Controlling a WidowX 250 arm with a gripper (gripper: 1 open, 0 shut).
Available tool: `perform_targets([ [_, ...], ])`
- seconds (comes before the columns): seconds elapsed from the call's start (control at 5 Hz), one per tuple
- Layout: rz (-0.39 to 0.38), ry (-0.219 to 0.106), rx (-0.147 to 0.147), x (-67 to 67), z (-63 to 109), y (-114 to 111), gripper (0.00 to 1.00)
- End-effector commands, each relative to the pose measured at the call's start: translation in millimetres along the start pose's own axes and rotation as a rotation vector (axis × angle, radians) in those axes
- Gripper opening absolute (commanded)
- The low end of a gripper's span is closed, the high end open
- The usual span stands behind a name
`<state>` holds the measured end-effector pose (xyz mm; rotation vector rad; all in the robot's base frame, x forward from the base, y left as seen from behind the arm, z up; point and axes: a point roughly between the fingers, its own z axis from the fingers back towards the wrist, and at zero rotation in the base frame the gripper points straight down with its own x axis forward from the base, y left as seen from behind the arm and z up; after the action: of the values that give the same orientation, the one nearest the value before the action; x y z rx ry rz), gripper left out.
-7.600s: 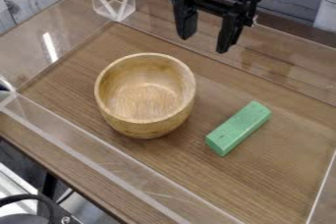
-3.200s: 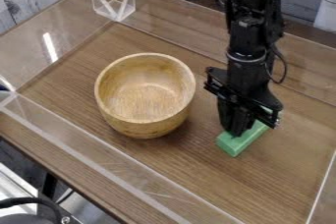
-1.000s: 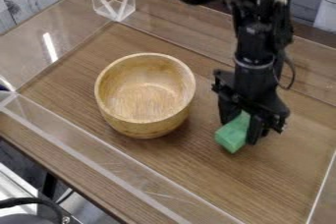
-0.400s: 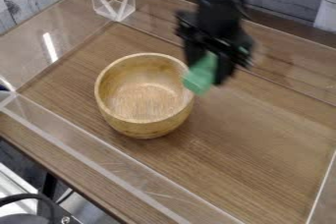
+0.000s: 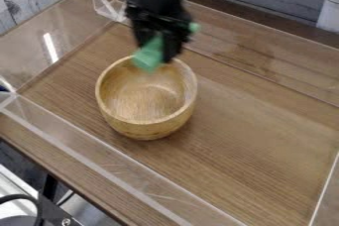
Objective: Put the green block in the brown bowl
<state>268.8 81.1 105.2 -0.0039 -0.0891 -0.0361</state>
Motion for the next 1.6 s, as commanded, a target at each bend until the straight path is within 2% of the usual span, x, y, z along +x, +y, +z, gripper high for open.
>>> perform_targets([
  [0.0,0.0,-0.029,0.023,-4.5,1.1,24,0.0],
  [0.2,-0.006,-0.009,0.029,-13.3,-12.3,32,0.0],
  [1.4,-0.059,0.049,-0.004,-13.0,-39.4,-5,0.0],
])
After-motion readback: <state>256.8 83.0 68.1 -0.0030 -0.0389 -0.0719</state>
